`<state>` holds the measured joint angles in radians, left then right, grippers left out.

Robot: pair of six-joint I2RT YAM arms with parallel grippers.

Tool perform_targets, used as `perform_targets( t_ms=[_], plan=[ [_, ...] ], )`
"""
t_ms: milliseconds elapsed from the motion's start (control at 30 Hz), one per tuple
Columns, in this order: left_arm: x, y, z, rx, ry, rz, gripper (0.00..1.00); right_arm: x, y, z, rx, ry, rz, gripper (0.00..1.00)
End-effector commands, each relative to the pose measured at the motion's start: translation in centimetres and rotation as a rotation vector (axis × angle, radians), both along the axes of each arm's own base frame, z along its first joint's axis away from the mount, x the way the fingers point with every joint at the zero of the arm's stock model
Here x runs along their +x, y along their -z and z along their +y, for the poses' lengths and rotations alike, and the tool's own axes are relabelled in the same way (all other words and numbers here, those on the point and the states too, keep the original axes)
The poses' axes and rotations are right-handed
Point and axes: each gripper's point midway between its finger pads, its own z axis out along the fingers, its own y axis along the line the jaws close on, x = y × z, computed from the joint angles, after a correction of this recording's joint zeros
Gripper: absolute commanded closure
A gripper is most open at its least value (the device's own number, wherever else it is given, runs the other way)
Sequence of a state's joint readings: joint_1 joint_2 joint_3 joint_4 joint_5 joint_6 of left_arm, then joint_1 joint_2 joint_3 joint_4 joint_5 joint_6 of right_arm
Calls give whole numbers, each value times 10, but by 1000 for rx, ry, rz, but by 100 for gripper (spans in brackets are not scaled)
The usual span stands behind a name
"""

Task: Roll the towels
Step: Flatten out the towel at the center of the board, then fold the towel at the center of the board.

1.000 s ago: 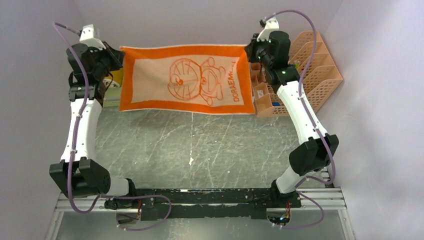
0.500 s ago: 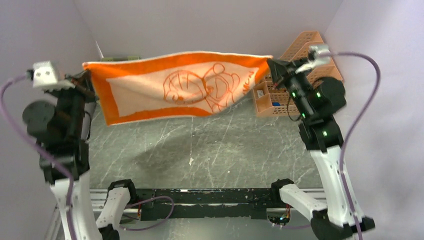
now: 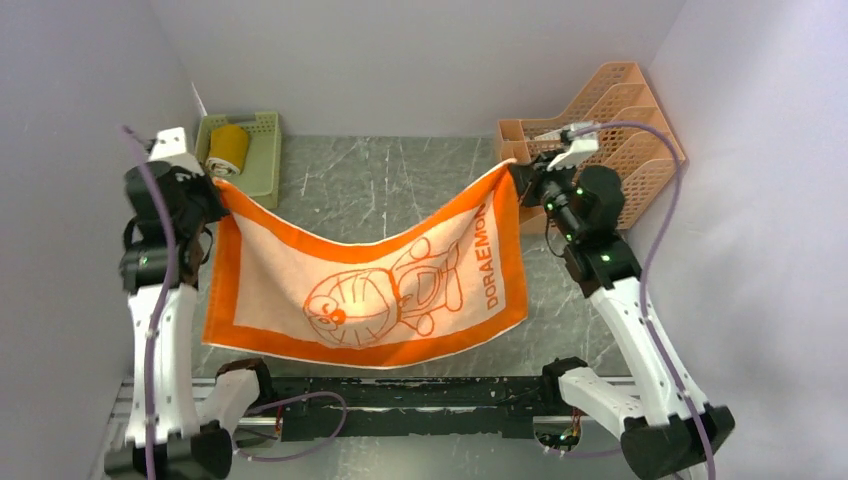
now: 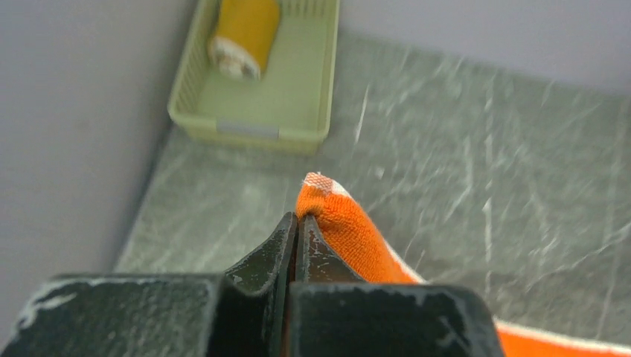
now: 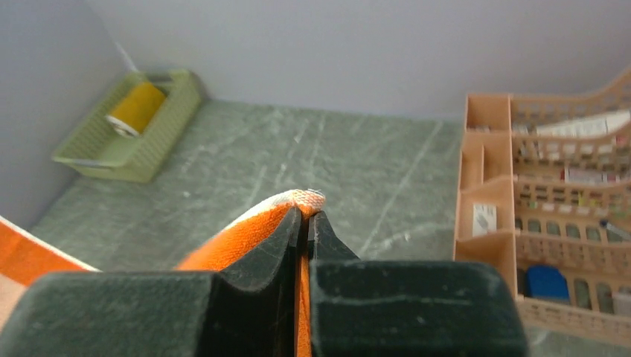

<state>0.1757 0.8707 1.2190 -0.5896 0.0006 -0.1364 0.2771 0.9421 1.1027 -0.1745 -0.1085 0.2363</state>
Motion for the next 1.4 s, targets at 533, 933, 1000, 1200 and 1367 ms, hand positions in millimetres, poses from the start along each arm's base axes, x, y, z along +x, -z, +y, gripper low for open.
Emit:
perform_targets(
  t_ms=[533,933,1000,1200,1367],
  plan=[
    [186,153,88,-135,58,122,93,211,207,-32,-81,201,300,100],
    [206,164,124,-141,83,94,93,280,232,-41,-128,192,340,100],
    [203,165,122,-154,90,85,93,282,230,-39,-132,180,334,100],
    [174,201,117,-269,15,156,93,254,233,-37,-108,164,381,100],
    [136,230,102,-374,-62,199,93,203,243,-37,-4,185,471,100]
  ],
)
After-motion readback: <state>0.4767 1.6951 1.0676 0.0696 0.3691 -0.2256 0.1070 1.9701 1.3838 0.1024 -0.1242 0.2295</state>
